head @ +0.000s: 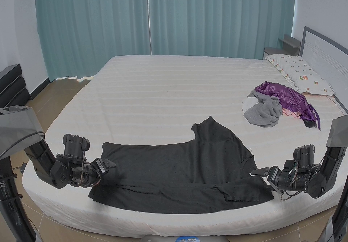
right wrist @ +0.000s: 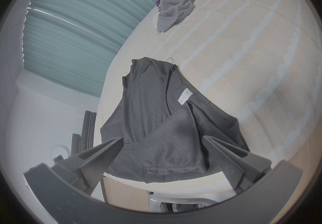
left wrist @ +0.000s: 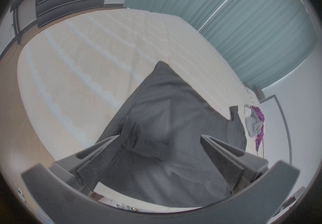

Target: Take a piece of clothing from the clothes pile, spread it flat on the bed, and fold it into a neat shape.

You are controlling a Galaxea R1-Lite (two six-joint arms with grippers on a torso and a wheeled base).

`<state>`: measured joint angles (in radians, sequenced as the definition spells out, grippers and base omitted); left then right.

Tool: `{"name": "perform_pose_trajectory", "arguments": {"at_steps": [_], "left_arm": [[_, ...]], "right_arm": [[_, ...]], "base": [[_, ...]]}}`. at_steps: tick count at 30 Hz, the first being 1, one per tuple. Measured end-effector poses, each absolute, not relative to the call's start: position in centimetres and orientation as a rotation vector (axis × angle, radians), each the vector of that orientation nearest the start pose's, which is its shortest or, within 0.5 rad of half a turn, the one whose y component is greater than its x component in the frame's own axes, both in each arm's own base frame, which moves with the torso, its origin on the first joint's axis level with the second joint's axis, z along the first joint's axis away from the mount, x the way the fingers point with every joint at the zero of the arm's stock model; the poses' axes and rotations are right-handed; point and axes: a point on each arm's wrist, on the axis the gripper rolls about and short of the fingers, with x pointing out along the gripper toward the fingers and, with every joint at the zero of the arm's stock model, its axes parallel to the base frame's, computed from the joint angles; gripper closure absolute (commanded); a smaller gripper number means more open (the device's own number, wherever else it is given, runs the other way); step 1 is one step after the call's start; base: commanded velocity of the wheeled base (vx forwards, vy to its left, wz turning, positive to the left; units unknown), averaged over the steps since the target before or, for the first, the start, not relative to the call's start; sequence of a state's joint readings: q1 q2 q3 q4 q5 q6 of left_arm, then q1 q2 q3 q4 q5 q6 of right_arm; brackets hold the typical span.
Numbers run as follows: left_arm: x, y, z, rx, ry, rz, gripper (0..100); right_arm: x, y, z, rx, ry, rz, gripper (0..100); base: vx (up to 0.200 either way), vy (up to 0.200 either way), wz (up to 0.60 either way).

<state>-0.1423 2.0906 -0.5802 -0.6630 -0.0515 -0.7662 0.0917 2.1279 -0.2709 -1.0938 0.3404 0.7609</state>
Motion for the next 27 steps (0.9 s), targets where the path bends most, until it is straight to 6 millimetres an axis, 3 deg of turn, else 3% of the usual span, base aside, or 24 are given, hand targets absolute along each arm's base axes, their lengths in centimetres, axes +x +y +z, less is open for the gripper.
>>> {"name": "perform_pose_trajectory", "arguments": {"at_steps": [13, 27], "left_arm": [[27.9, -7.0, 1.0, -0.590, 1.008, 0.122, 0], [29.6, -7.8, -0.7, -0.529, 1.016, 0.151, 0]], "right_arm": [[25.3, 3.2, -1.1, 0.798, 0.911, 0.095, 0], [25.3, 3.5, -1.4, 0.790, 0.925, 0.098, 0]], "base": [[0.000, 0.000, 0.00], [0.000, 0.000, 0.00]]}}
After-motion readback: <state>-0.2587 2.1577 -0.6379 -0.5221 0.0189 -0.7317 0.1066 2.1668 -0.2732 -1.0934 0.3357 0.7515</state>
